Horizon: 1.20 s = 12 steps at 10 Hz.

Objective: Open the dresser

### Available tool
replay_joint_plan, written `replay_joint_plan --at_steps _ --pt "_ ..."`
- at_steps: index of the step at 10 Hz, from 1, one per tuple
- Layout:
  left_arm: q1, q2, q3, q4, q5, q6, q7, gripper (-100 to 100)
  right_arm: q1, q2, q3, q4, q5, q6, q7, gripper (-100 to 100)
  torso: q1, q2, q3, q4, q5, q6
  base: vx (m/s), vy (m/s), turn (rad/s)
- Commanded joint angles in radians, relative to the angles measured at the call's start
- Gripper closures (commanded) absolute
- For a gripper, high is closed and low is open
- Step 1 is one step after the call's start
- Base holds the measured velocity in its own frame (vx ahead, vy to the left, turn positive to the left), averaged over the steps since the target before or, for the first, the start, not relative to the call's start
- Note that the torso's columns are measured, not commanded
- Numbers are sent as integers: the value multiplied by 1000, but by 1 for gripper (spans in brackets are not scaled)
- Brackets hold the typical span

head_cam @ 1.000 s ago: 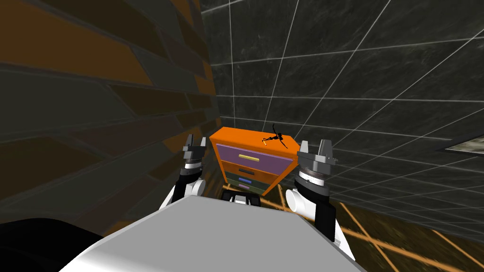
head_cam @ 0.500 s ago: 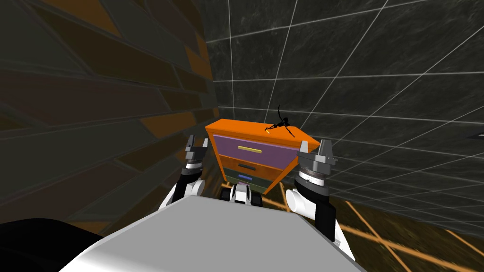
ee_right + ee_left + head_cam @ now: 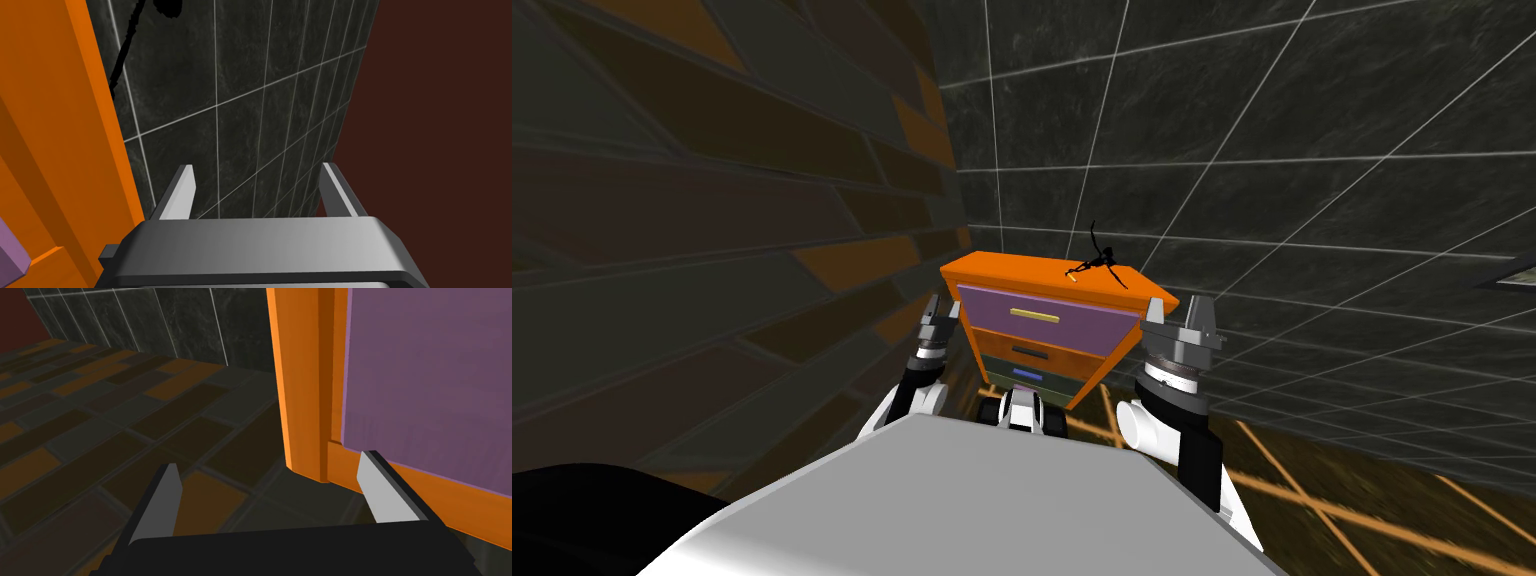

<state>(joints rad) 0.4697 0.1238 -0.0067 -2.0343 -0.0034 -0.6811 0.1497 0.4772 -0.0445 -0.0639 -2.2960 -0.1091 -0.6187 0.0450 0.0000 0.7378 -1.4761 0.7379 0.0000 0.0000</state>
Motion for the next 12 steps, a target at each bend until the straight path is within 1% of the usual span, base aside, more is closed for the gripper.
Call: replay_joint_plan --at_steps 1,3,4,6,7,9,10,12 --pt "-5 14 -8 78 -3 -24 -8 -100 0 0 0 0 0 0 0 0 0 0 0 0 0 0 -1 -31 -29" --pt "-17 23 -14 133 -6 -39 -15 -100 0 0 0 0 0 0 0 0 0 0 0 0 0 0 1 -33 -28" --pt "-17 23 -14 143 -6 -39 -15 -100 0 0 0 0 0 0 0 0 0 0 0 0 0 0 0 -25 -7" --pt "-29 32 -21 206 -10 -54 -23 -100 0 0 0 0 0 0 0 0 0 0 0 0 0 0 0 -26 -21" --pt "-29 32 -21 211 -10 -54 -23 -100 0 0 0 0 0 0 0 0 0 0 0 0 0 0 -1 -23 -15" --pt "-42 39 -27 275 -13 -70 -31 -100 0 0 0 0 0 0 0 0 0 0 0 0 0 0 0 -28 -27" --pt "-42 39 -27 282 -13 -70 -31 -100 0 0 0 0 0 0 0 0 0 0 0 0 0 0 -2 -23 -7" --pt "-56 43 -34 347 -16 -86 -40 -100 0 0 0 0 0 0 0 0 0 0 0 0 0 0 -1 -26 -28"
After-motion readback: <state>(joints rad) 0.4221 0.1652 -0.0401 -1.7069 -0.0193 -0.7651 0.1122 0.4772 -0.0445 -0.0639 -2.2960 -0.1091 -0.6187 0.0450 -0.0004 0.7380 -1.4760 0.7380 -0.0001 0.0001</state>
